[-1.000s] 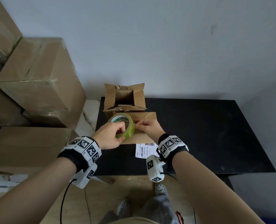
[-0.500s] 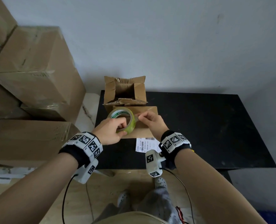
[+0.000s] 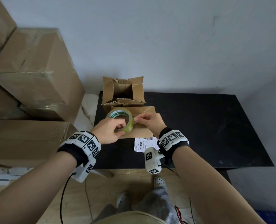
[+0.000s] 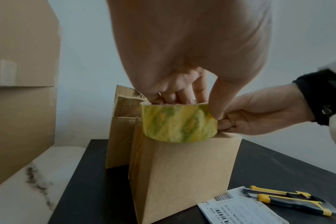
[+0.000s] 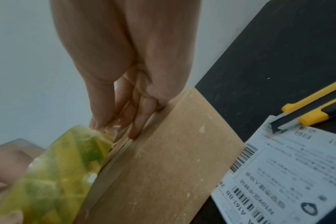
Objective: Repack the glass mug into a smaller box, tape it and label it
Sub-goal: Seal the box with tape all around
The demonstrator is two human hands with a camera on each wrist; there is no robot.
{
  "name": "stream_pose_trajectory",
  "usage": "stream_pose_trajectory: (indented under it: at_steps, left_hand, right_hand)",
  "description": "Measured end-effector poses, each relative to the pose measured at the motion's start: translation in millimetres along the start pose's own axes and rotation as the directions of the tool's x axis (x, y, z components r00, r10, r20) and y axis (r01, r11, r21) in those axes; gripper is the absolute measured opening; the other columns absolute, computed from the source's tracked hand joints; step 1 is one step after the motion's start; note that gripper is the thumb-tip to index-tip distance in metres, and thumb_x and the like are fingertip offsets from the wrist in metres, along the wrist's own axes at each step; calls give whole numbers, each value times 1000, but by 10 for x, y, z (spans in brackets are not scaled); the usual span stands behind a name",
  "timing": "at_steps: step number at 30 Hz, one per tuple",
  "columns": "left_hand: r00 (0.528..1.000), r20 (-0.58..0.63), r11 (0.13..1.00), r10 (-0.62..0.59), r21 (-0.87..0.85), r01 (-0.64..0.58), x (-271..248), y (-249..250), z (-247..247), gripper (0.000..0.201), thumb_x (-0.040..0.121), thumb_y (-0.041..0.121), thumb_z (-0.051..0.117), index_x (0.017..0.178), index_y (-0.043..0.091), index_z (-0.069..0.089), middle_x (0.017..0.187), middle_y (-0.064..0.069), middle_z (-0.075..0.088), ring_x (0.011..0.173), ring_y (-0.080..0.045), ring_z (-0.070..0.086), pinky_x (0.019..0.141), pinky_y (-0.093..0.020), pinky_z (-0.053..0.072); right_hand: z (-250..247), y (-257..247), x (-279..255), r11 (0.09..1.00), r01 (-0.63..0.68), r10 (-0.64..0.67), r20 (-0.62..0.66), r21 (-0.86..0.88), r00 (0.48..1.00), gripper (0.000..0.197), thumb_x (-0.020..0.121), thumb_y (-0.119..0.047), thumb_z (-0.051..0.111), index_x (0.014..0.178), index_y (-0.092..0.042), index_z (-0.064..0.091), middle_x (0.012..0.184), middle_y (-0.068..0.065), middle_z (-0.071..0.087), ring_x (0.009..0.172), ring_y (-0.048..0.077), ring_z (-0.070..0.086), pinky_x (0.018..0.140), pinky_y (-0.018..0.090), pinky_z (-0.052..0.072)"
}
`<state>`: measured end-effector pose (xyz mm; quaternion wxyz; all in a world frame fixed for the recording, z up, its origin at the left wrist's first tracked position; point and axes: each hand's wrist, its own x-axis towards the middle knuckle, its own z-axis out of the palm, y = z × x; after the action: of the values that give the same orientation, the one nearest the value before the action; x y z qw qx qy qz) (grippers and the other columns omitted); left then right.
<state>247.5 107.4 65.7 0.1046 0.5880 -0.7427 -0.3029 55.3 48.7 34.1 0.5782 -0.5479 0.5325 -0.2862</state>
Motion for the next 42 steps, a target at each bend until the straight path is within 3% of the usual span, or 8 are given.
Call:
stream_pose_trajectory:
  at_steps: [11,15,18,24,28,37,40,42]
  left_hand:
    - [999,-26,991,25,129,-21,8,74,-109,23,93,37,49,85,17,60,75,2,58,70,-16,58,63,-30,45]
    - [993,-77,951,92,301,-65,68,123,-167,32,84,43,63,103,17,58,94,12,48,84,-12,47,76,-26,35]
    - [976,-178,932,127,358,-56,91,51,-142,30,77,17,69,104,11,56,105,-1,54,102,-22,49,88,-34,40]
    - [864,-476,979,-165,29,203,114,65,-9,48,79,17,68,122,10,45,126,-11,43,104,-30,54,80,-40,49]
    - [730,-416,839,-542,-231,492,198,130,71,53,86,34,60,128,5,46,126,-16,43,110,-34,50,87,-41,43]
    - [682,-346,658,-645,-704,265,453,110,356,24,91,3,51,115,3,50,107,-20,62,73,-26,64,69,-33,56]
    - [672,-310,594,-672,-768,239,494,73,382,27,94,5,47,119,-3,52,109,-22,62,83,-30,65,56,-18,55]
    - [681,-287,550,-673,-810,203,496,82,371,25,95,2,44,119,1,51,108,-18,59,89,-30,65,64,-24,57]
  right_hand:
    - [-68,48,29,997,54,-51,-53,62,997,7,87,-12,65,81,-12,64,87,2,69,87,12,63,82,19,46]
    - [-39,83,80,975,23,-5,-84,222,996,15,90,-5,60,77,-12,58,81,3,67,75,10,67,86,23,52]
    - [-43,111,94,957,23,11,-113,290,994,12,89,-3,60,79,-10,60,81,7,67,69,5,68,77,17,53]
    - [-47,97,67,964,-1,35,-123,264,992,7,83,-7,69,80,-9,63,75,4,67,66,6,65,68,17,49]
    - [-38,107,70,979,-13,41,-139,203,989,14,79,-10,74,76,-14,61,82,9,65,74,15,59,70,22,48]
    - [-87,127,68,985,-1,28,-156,175,987,11,81,-11,72,78,-10,61,86,12,66,79,17,60,74,24,49]
    - [-105,118,90,980,-1,40,-190,198,981,10,81,-11,72,81,-5,64,83,10,66,76,14,60,71,20,51]
    - [-125,98,127,977,-15,63,-221,212,973,9,80,-11,74,75,-8,66,81,12,67,78,17,63,77,27,53]
